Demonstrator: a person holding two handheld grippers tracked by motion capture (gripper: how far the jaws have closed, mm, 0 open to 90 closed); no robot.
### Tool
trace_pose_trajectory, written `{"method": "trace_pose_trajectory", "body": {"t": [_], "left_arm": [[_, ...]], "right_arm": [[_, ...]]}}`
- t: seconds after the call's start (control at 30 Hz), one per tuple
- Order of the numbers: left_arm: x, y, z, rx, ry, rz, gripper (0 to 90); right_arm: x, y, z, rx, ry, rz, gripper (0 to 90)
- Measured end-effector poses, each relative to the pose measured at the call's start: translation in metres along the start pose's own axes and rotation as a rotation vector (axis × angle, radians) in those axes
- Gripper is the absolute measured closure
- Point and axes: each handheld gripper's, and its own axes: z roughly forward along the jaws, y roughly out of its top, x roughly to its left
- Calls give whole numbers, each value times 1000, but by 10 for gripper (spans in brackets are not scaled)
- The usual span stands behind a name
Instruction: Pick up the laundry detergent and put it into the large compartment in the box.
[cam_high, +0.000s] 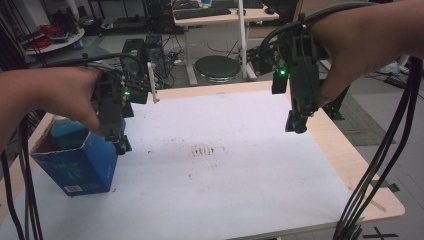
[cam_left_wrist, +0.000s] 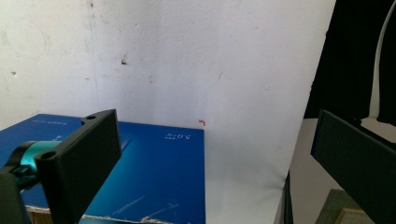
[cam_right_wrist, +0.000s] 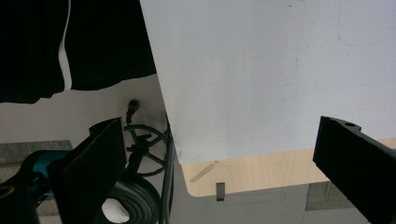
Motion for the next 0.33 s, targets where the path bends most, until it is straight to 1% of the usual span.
{"method": "trace_pose_trajectory", "body": {"t": [0.2, 0.33], "left_arm": [[0, 1, 3, 8, -1, 3, 17], [-1, 2, 4, 0, -1, -1, 17]], "right_arm": [[-1, -1, 0, -6, -1, -2, 20], [0, 0, 0, -7, 0, -1, 20]]}}
